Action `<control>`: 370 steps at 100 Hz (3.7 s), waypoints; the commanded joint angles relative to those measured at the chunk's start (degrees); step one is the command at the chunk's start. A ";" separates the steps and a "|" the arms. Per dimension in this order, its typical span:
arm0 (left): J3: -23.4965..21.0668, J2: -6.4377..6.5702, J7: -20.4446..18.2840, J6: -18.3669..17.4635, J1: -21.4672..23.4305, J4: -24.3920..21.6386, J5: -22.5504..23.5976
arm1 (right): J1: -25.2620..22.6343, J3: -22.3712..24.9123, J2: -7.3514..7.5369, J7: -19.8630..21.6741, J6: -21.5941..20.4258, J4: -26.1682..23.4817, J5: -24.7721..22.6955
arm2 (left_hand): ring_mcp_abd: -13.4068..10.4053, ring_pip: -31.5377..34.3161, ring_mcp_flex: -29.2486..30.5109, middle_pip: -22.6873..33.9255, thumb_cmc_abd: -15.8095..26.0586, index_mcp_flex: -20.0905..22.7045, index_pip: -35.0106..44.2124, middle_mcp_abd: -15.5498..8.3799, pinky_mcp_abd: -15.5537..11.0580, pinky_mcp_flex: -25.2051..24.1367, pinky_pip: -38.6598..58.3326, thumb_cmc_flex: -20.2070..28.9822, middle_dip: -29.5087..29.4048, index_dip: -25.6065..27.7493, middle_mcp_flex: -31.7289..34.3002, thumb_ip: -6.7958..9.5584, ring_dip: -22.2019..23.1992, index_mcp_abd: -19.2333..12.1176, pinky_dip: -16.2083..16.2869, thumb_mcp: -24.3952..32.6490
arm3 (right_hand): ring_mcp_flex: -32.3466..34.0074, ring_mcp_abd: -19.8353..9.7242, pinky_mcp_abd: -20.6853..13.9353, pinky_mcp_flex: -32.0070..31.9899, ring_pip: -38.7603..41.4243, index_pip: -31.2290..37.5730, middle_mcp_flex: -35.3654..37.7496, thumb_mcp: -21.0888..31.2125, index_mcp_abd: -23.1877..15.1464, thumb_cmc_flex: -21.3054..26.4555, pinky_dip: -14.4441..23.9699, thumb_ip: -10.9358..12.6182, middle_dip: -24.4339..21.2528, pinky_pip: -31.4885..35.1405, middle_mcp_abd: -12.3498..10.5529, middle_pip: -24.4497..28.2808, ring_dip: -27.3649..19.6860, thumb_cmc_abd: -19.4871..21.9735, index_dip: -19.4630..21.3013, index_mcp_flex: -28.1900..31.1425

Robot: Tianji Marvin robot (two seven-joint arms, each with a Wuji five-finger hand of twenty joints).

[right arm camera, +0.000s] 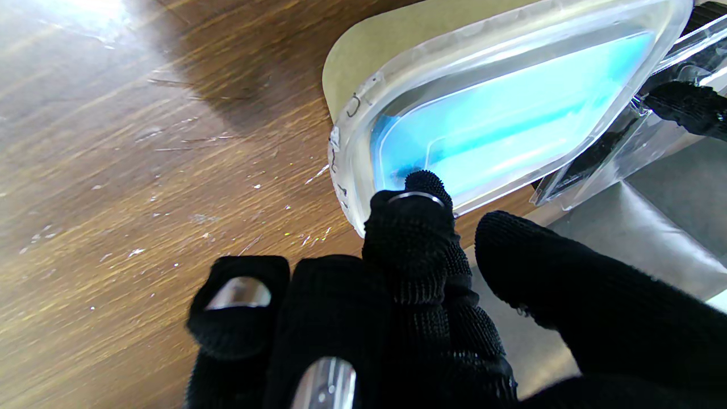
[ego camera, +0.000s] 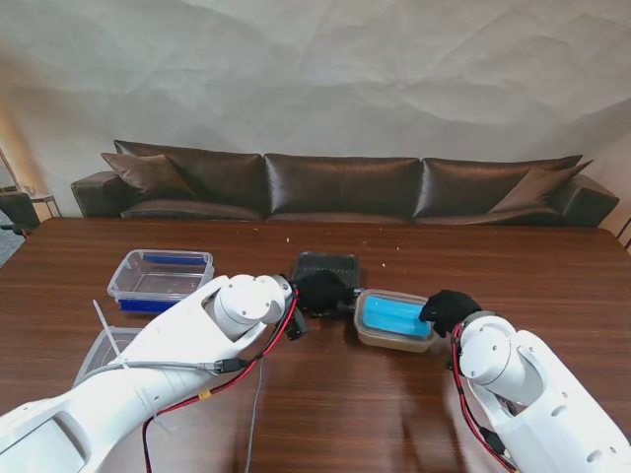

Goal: Pair container bodies with their lids

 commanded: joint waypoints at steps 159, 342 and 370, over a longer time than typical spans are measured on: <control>7.69 -2.32 -8.47 -3.52 -5.72 5.91 -0.75 | -0.26 0.03 -0.32 0.10 -2.09 2.23 -0.83 | 2.76 3.22 1.31 -0.05 2.05 -1.14 -1.09 1.58 -1.69 -0.15 -3.89 0.28 -0.57 0.35 -0.61 -0.78 -0.44 1.27 -4.24 -0.53 | -0.17 -5.98 0.41 22.85 4.66 0.44 5.52 -1.24 4.53 -1.82 -0.66 1.12 -0.14 11.89 6.51 0.42 0.00 1.91 0.41 -2.62; 7.35 -1.98 -6.20 -5.16 -5.52 5.44 1.28 | -0.14 0.24 -0.52 -1.65 -1.52 2.94 -3.09 | 2.63 0.81 -0.98 -3.51 2.10 -1.34 -0.55 1.98 -3.04 -1.31 -4.34 -0.10 -2.14 0.97 -2.80 -0.78 -1.26 -6.02 -5.06 -0.61 | -0.15 -6.38 0.41 22.85 4.63 0.72 5.53 -1.50 5.06 -1.92 -0.66 1.09 -0.14 11.89 6.36 0.50 0.21 2.24 0.51 -2.63; 6.73 -1.37 -5.73 -4.73 -5.25 4.62 2.01 | -0.11 0.40 -0.42 -1.51 -1.20 3.07 -3.89 | 2.98 -0.32 -1.28 -5.81 2.07 -1.53 -0.83 2.54 -3.08 -1.35 -4.33 -0.15 -3.48 1.55 -3.24 -0.77 -1.25 -6.20 -5.15 -0.56 | -0.15 -6.46 0.41 22.85 4.61 0.73 5.53 -1.55 5.23 -1.93 -0.66 1.09 -0.17 11.89 5.77 0.60 0.24 2.27 0.50 -2.55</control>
